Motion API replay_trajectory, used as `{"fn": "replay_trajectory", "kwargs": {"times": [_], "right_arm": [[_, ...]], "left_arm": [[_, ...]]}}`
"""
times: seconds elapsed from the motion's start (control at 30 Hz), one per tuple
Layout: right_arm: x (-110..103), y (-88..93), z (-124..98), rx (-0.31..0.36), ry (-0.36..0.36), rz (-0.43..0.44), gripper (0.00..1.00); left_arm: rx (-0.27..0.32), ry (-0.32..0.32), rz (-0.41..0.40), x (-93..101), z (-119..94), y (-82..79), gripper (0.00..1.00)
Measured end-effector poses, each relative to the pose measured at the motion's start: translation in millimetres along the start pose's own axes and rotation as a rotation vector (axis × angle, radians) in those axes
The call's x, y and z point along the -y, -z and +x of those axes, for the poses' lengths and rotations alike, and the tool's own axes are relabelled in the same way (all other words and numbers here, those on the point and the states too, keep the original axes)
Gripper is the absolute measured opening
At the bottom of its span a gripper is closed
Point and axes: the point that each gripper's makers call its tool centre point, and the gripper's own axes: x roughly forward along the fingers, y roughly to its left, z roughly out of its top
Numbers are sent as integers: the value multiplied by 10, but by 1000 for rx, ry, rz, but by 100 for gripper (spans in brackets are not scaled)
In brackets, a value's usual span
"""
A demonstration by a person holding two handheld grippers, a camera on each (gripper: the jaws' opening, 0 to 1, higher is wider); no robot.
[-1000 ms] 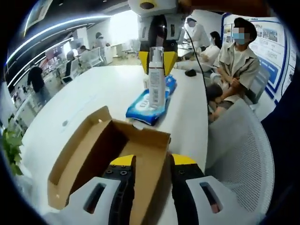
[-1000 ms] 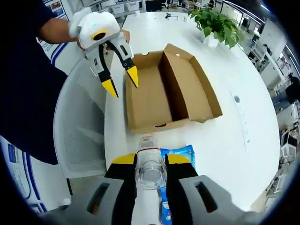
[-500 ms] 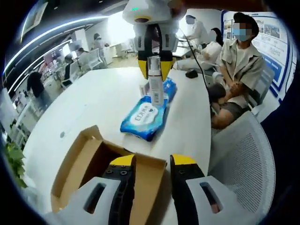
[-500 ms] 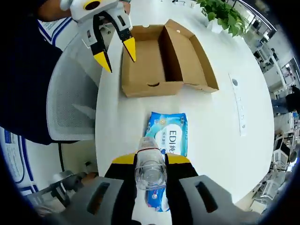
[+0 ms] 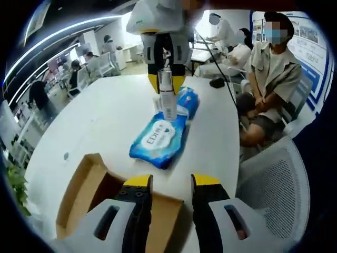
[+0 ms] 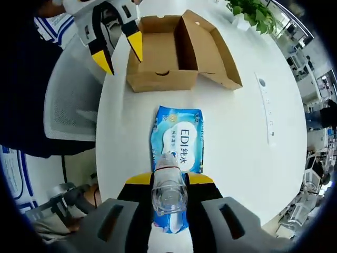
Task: Operate the shoe box by opening the lid, removing the specified soft item, and placing it in the target area until the item is outside and the box remains undamaged.
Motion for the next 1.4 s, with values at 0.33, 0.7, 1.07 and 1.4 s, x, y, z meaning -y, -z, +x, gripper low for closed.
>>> {"fn": "replay_trajectory", "kwargs": {"times": [0.33,0.7,1.07,1.4], "right_arm": [[328,-110,95,-12,9,-18,19],[662,-123,209,-67,10,-13,20],[934,-101,406,-96,47,23,20],[1010,-50,658,-96,47,62,20]], "left_arm": [[-13,-18,-26,-63,-53,82,27],[1,-38,-56,-201,-142,116,27],[-4,-49,-102,-269,-238,294,27],[-14,-59,-129,-277,-325,411,27]]}}
